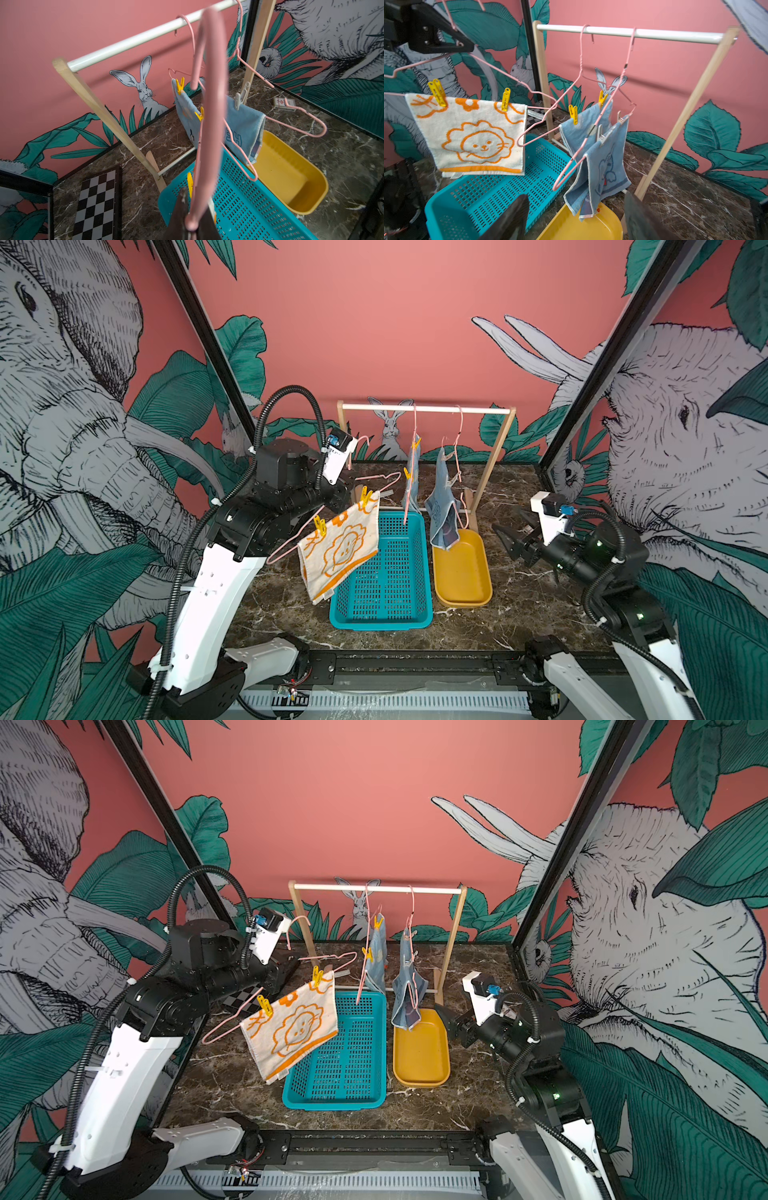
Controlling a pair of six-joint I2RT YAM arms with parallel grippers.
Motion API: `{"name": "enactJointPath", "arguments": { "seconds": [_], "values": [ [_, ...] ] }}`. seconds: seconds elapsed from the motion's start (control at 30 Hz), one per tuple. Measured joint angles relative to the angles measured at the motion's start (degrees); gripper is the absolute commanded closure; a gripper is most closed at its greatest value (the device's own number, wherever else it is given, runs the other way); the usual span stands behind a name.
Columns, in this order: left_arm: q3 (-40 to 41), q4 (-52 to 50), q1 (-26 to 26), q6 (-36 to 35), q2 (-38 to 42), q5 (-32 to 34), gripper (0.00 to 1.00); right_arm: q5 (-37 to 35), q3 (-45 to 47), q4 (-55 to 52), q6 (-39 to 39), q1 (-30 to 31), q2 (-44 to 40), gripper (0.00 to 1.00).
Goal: Remove the clothespins securing towels to the hanger
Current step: Remove the clothespin from the hanger.
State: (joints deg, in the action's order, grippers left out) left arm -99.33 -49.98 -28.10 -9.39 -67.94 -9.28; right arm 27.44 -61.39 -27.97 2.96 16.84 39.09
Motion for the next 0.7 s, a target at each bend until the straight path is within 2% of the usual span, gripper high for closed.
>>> {"name": "enactJointPath", "arguments": {
  "seconds": [0.17,0.37,0.47,0.7],
  "values": [
    [1.92,-0.24,2.32,-0.35,0.70,-8.33,1.00,-2.12,-4.59,-3.76,3.76,9.68,7.50,0.32],
    [2.84,-0.07,2.54,-0.70,0.31,-15.65,1.00,-8.61,-9.92,-6.73,9.01,23.32,17.07,0.31],
    [4.20,0.85,2.54,-0.74,0.11,-19.02,1.00,-9.33,-12.59,-7.17,10.86,26.86,20.79,0.32],
    [7.87,2.64,2.54,-0.85,-2.58,-27.04,1.00,-9.90,-18.84,-7.69,14.47,29.94,26.71,0.35]
  ]
}}
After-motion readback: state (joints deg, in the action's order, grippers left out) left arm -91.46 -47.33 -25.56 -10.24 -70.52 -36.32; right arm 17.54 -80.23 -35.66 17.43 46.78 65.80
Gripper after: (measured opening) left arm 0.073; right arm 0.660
